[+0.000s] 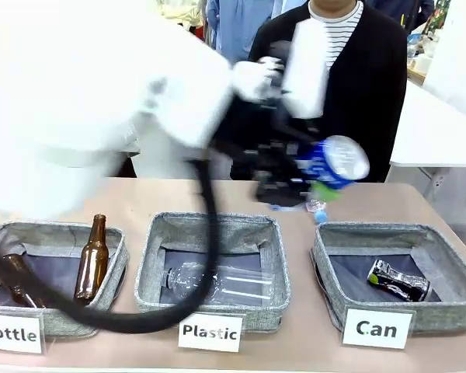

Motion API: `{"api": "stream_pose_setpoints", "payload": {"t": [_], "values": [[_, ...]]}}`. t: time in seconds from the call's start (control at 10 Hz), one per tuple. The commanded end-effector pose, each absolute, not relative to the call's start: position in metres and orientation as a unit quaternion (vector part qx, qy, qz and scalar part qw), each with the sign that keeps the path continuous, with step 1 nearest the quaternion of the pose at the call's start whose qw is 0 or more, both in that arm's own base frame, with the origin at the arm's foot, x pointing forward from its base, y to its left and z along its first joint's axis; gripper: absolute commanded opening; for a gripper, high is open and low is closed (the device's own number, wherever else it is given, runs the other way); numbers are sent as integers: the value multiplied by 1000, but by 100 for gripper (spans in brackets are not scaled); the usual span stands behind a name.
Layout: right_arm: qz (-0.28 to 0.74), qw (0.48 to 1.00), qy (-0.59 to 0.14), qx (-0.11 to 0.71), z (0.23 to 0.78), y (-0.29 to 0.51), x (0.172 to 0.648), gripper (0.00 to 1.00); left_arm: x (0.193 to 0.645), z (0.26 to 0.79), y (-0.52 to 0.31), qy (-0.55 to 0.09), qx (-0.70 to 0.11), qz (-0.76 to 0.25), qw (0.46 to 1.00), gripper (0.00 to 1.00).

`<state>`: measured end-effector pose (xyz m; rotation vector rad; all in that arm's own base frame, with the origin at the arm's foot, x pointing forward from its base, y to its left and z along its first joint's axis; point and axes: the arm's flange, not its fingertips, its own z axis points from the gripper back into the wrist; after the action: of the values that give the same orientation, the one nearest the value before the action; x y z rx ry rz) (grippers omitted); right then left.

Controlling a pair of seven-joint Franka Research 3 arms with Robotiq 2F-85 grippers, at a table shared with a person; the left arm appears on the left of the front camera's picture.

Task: Sort the can waste into the basket.
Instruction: Pick up the can waste from the table and place it in the right Fabric basket.

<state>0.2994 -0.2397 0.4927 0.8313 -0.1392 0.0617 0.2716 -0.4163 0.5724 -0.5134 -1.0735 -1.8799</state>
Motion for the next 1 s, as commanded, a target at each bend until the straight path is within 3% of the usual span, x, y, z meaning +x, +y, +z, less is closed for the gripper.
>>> {"api": "stream_pose_setpoints", "payload": {"t": [0.0, 0.1, 0.2, 0.4, 0.9], "values": [[104, 894, -87, 426, 475, -251, 263, 100, 329, 564, -519, -447, -193, -727, 485, 42], [118, 879, -130, 443, 470, -260, 241, 100, 345, 549, -576, -385, -244, -713, 533, 42], [52, 903, -81, 418, 483, -250, 280, 100, 363, 534, -611, -355, -248, -706, 561, 42], [52, 903, -81, 418, 483, -250, 280, 100, 397, 505, -647, -307, -248, -693, 604, 42], [52, 903, -81, 418, 483, -250, 280, 100, 408, 481, -646, -252, -241, -722, 598, 42]]}}
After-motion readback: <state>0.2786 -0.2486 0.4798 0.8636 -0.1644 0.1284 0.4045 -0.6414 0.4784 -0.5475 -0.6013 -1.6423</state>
